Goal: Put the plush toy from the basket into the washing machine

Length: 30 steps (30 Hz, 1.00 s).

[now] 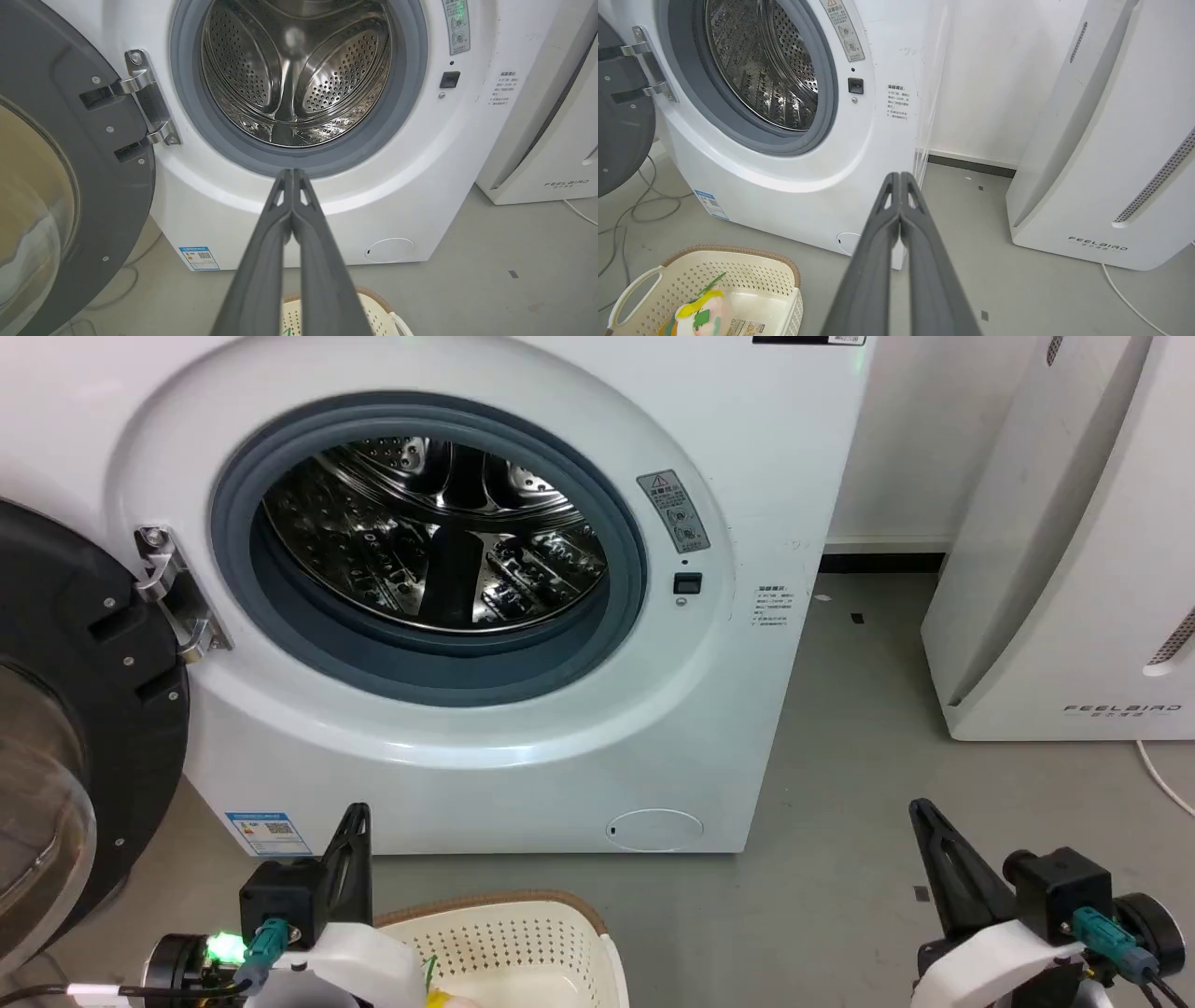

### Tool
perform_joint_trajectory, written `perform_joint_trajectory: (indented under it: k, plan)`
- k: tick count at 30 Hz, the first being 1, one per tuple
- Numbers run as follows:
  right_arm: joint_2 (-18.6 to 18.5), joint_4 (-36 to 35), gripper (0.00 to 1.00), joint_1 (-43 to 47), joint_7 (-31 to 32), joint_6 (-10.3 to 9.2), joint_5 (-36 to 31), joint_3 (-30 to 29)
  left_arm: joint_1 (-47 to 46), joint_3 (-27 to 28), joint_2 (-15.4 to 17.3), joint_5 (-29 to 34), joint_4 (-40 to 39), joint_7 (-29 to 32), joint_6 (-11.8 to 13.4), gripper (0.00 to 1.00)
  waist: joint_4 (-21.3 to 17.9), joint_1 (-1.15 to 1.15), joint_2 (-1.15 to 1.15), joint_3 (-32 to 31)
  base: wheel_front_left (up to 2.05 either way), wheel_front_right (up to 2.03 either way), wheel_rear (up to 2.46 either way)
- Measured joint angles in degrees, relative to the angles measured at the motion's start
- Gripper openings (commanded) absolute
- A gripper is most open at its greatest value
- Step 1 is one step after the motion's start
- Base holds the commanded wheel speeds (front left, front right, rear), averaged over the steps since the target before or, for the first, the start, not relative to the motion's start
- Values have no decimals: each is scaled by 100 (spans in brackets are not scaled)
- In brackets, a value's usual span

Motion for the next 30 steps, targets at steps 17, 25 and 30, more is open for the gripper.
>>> perform_joint_trajectory:
  k: [17,25,30]
  plan:
    - [0,-4,100,3,-10,0,10,-8,5,-33,0,-3,8,-7,11,100,-1,0,0,5,0,0,0]
    - [0,-36,100,4,-91,0,12,-60,5,-82,0,-56,33,-107,60,100,-8,0,0,33,0,0,0]
    - [0,-52,100,5,-164,0,51,-91,5,-114,0,-109,115,-164,67,100,-20,0,0,80,0,0,0]
